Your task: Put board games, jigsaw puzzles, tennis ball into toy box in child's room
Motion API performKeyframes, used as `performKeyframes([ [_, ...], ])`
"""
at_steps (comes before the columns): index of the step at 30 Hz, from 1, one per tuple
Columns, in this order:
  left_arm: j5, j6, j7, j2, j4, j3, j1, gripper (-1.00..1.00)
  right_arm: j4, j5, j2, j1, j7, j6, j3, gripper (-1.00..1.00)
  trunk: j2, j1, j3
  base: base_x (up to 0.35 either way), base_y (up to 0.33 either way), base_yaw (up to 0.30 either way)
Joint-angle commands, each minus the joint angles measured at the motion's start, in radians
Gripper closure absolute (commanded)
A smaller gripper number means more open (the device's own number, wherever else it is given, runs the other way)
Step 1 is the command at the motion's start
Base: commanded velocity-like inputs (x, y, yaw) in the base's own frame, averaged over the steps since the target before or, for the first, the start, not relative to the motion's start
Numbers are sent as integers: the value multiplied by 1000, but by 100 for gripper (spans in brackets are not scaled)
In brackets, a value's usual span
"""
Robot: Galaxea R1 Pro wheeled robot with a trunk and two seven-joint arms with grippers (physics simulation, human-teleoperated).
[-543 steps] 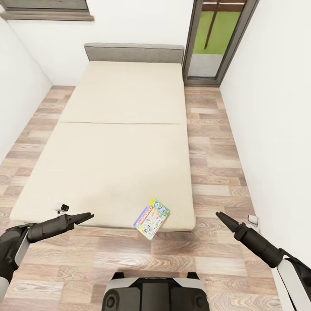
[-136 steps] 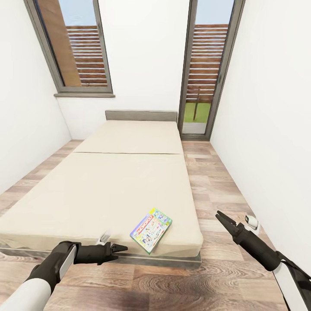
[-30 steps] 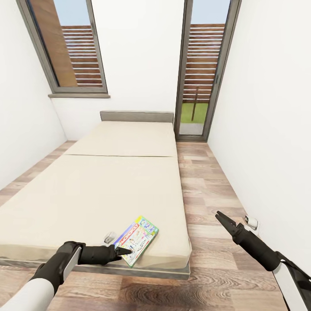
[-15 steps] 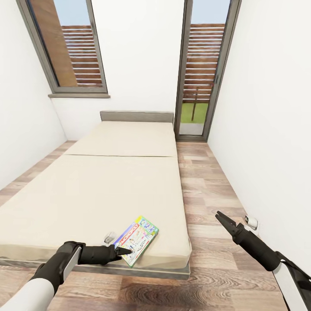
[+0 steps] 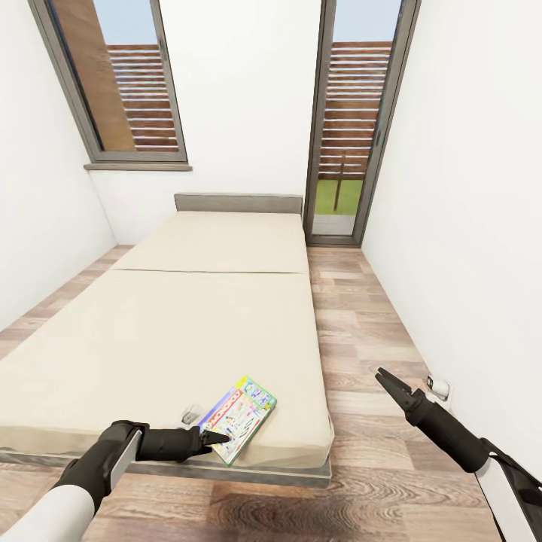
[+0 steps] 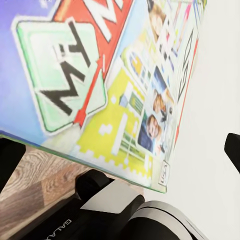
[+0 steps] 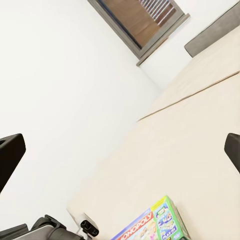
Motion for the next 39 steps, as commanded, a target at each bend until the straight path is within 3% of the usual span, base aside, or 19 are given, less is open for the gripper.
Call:
performKeyframes([
  [1,5,7,-2,0,0,-1,0,-100,0,-7,0,0,1,9,-1,-100,0,0,-1,0,0,0],
  [39,5,5,-24,1,0,-3,0,-100,0,-7,0,0,1,9,-1,-100,0,0,-1,0,-20,0],
])
